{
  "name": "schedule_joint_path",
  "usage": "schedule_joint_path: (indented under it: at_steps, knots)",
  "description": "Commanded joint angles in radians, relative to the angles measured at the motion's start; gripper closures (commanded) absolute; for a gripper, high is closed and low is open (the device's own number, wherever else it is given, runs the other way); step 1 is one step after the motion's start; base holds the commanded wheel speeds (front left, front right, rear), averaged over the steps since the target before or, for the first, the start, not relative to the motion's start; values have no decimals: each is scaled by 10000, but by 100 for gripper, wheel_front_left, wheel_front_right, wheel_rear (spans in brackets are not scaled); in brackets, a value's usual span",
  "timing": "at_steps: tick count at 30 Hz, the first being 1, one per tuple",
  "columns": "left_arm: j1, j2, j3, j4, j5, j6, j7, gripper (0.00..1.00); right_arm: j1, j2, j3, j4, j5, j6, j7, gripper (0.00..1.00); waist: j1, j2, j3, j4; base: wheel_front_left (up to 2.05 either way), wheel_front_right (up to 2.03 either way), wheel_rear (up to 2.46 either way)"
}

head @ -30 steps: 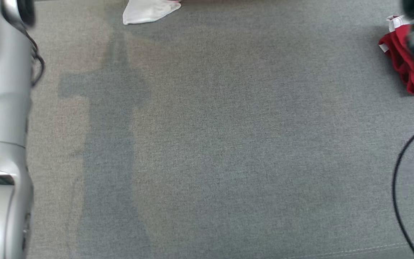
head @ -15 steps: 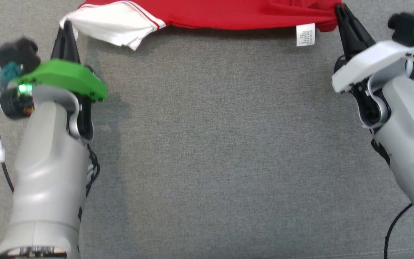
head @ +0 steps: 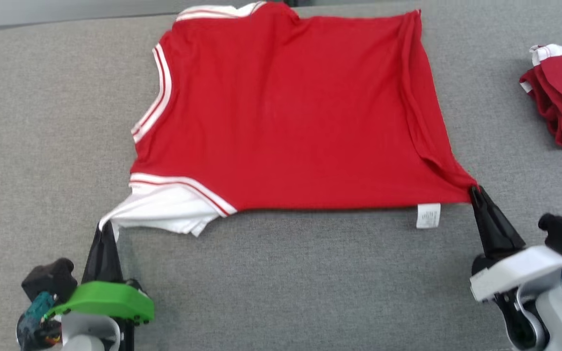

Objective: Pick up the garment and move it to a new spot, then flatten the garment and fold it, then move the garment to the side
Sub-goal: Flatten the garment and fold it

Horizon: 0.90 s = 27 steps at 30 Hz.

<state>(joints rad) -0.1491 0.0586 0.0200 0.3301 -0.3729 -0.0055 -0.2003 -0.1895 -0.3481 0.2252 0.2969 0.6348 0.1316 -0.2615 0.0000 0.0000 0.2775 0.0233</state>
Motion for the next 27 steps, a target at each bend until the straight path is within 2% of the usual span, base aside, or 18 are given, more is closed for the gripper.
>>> schedule_joint_path:
  at_steps: [1, 8, 13, 16, 22, 27]
  knots:
    - [626, 80, 26, -627, 42, 242, 345, 100, 532, -1, -239, -312, -182, -17, -35, 100, 0, 0, -483, 99, 0, 0, 0]
    - [3155, 53, -231, -4425, 88, 1106, 2512, 100, 2851, 551, -1619, -1999, -855, -17, 668, 100, 0, 0, -733, 291, 0, 0, 0]
    - [3408, 262, -437, -5669, 198, 1196, 3405, 100, 3391, 1083, -2131, -2911, -1253, -17, 1484, 100, 0, 0, -559, 221, 0, 0, 0]
    - [2707, 543, -574, -5642, 167, 998, 3889, 100, 3015, 1228, -2227, -3081, -1362, -17, 2008, 100, 0, 0, -307, 142, 0, 0, 0]
    - [731, 1059, -859, -4733, 74, 471, 4761, 100, 1772, 1299, -2073, -2998, -1480, -12, 2980, 100, 0, 0, 392, -76, 0, 0, 0]
    - [-1047, 1266, -978, -3411, -33, 76, 4876, 100, 498, 1184, -1809, -2366, -1391, -9, 2976, 100, 0, 0, 842, -217, 0, 0, 0]
